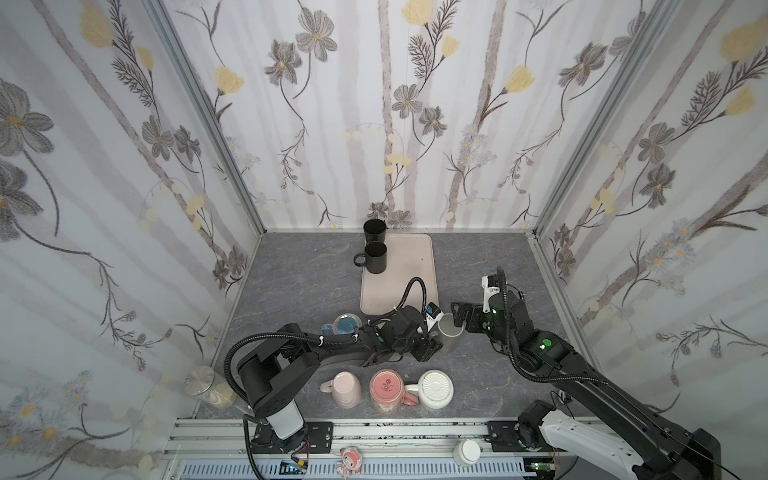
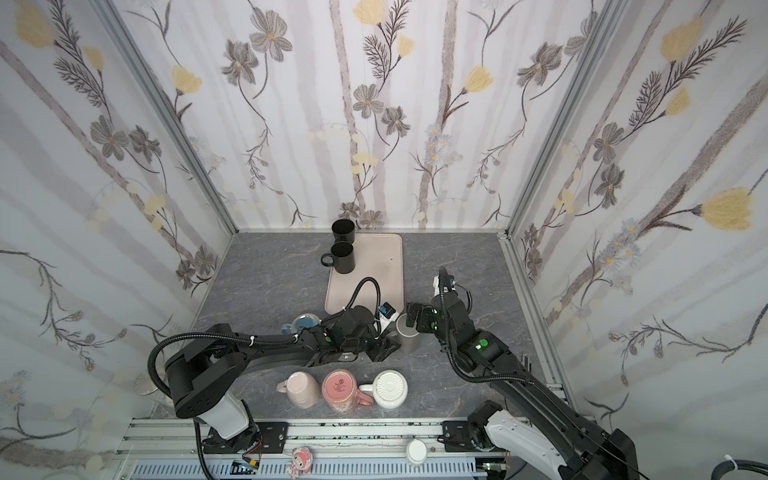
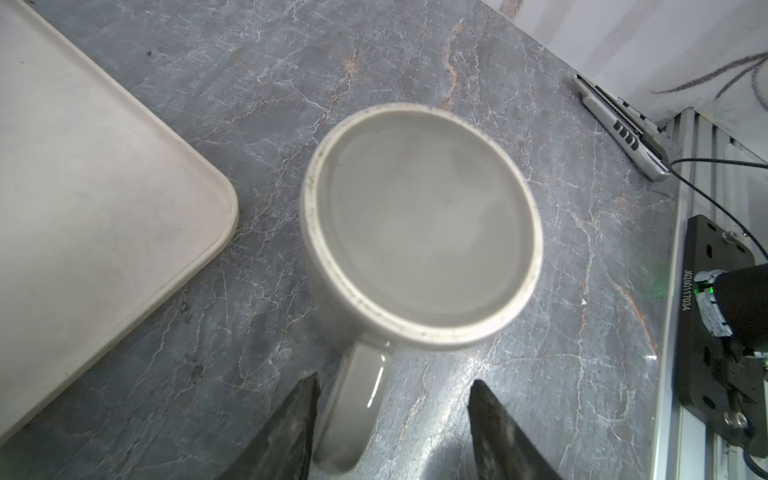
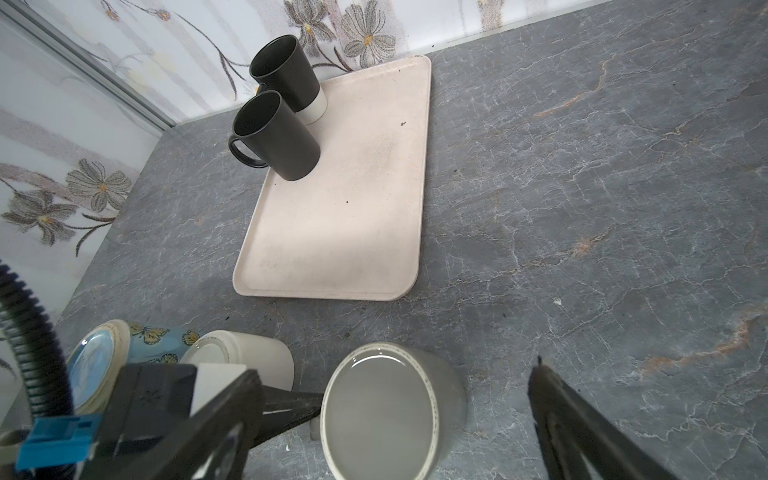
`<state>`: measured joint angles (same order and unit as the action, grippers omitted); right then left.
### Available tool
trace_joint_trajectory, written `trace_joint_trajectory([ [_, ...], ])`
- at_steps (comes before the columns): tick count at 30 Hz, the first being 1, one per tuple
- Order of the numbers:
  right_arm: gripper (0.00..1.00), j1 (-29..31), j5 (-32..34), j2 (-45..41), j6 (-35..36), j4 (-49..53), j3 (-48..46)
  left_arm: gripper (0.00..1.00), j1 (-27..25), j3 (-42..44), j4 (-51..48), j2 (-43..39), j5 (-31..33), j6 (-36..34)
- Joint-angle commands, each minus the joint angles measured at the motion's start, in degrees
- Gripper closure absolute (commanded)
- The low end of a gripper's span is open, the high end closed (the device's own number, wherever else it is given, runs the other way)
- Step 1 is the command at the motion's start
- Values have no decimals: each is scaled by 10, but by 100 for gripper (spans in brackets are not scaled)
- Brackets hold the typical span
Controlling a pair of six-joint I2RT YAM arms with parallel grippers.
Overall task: Turn the mug right side up
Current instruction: 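Grasp the grey mug's handle with the left gripper while the right gripper holds it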
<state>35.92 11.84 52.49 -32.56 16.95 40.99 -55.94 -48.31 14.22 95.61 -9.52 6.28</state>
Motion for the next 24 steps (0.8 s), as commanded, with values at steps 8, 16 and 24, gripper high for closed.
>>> trace_joint_trajectory([
  [8,1,-1,-8,-2,-7,-14,-5,56,-2,-10,21,6,72,-26],
  [16,1,-4,-9,-7,-11,-12,-13,63,-7,-18,18,22,45,-44],
  [24,1,-7,-11,-9,-15,-12,-13,77,-20,-22,20,34,97,-64],
])
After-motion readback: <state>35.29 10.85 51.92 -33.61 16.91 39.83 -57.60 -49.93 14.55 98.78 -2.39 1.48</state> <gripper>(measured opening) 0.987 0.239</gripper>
